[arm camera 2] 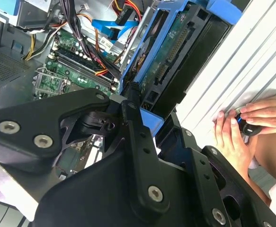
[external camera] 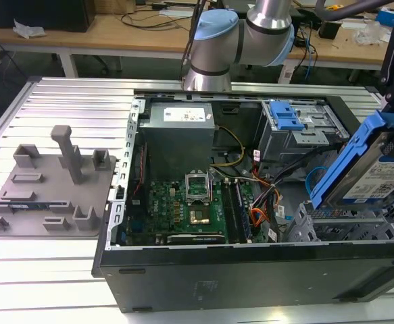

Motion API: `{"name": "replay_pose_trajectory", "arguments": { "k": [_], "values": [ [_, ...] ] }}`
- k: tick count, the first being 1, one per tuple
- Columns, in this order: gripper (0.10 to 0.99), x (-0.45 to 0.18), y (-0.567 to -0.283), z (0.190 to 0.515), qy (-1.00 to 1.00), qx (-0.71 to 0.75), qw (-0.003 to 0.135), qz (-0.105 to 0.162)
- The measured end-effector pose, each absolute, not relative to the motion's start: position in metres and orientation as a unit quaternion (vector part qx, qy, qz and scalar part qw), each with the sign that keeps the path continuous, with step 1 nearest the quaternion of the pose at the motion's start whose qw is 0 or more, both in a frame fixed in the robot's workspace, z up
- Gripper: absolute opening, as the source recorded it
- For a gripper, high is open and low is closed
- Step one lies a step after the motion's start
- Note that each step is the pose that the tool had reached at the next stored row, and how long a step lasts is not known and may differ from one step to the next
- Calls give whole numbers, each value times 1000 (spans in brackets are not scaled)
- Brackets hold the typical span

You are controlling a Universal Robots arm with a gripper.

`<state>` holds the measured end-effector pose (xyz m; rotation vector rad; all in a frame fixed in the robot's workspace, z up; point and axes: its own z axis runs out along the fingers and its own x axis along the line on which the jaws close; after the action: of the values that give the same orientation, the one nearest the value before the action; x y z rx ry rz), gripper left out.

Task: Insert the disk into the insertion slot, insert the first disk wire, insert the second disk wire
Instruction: 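Insert the disk into the insertion slot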

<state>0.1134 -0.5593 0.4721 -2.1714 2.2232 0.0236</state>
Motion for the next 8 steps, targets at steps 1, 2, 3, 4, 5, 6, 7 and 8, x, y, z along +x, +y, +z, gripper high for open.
{"name": "replay_pose_trajectory", "arguments": {
  "k": [1,2,3,4,5,6,7,8],
  "values": [
    [365,113,-559,472,715,-699,17,8],
    [365,113,-559,471,715,-699,17,8],
    [365,113,-559,471,715,-699,17,8],
    [365,113,-559,470,715,-699,17,8],
    [365,113,-559,470,715,-699,17,8],
    [365,113,-559,469,715,-699,17,8],
    [365,114,-559,469,715,-699,17,8],
    [365,114,-559,468,715,-699,17,8]
  ]
}}
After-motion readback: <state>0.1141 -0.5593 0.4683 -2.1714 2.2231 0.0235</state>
